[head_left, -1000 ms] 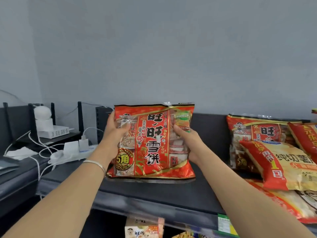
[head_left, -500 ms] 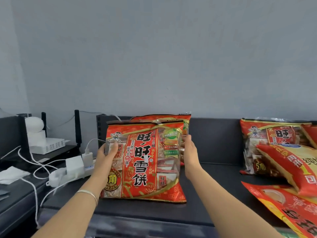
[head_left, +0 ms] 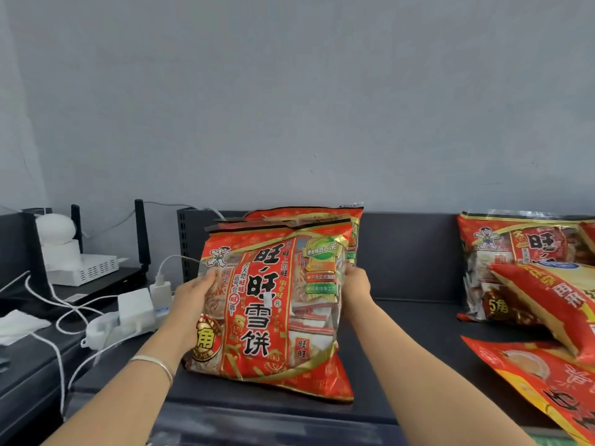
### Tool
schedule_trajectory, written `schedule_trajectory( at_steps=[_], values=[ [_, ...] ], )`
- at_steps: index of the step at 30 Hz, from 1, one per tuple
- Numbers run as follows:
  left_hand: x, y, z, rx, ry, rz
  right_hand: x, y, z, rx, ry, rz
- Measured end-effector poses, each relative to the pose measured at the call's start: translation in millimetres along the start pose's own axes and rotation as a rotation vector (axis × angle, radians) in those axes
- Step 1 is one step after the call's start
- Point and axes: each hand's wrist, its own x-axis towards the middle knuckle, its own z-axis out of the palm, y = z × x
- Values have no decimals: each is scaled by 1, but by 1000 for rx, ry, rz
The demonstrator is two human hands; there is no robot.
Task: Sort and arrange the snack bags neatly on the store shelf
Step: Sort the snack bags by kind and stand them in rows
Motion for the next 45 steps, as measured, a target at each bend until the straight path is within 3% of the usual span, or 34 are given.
schedule_trajectory(
  at_steps=[10, 15, 17, 20, 22, 26, 31, 36, 38, 41, 45],
  values=[
    [-15, -2, 48, -16, 178, 190, 22, 10, -41, 103, 170, -41],
    [-16, -12, 59, 67, 299, 241, 31, 17, -58, 41, -2, 101],
    [-19, -13, 65, 114, 334, 250, 23, 11, -64, -51, 41, 28],
    [-22, -13, 66, 186, 354, 291, -2, -3, -69, -179, 230, -238],
    [-22, -17, 63, 223, 363, 315, -18, -9, -65, -114, 124, -346],
    [-31, -20, 65, 263, 275, 364, -31, -15, -49, -80, -151, -340],
    [-37, -18, 73, 292, 128, 425, -25, -9, -49, -97, -26, -349],
    [-31, -22, 70, 424, 48, 296, -25, -4, -51, -262, 53, -316],
    [-33, -18, 71, 555, 167, 339, -26, -7, -53, -262, 53, -294],
    [-40, -11, 82, 799, 446, 575, -31, -7, -62, -261, 68, -316],
    [-48, 1, 115, 850, 490, 756, -37, -15, -96, -373, 126, -417]
  ],
)
